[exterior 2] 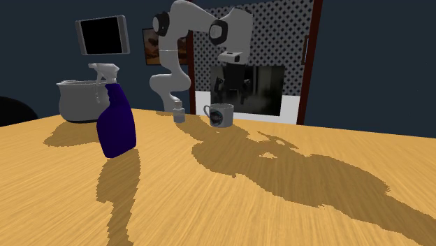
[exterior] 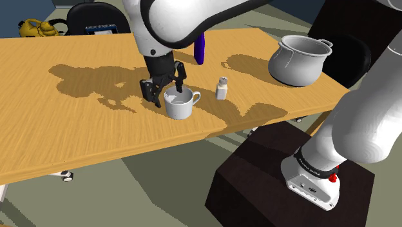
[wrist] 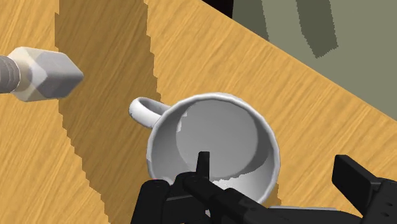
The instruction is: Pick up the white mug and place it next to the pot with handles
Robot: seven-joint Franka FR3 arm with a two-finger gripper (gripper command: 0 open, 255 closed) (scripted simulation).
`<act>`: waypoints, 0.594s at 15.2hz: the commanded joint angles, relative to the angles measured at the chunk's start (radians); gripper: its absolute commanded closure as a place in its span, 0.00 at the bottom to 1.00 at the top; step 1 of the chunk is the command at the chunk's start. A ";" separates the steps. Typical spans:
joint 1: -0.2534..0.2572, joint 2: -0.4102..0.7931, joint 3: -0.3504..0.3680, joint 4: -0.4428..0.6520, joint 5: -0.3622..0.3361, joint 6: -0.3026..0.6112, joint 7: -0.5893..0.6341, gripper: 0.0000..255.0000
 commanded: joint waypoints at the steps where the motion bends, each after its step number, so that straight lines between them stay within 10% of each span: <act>1: 0.007 0.023 0.003 0.000 -0.012 0.019 0.016 0.00; 9: 0.007 0.038 0.001 -0.059 -0.021 0.091 0.022 0.00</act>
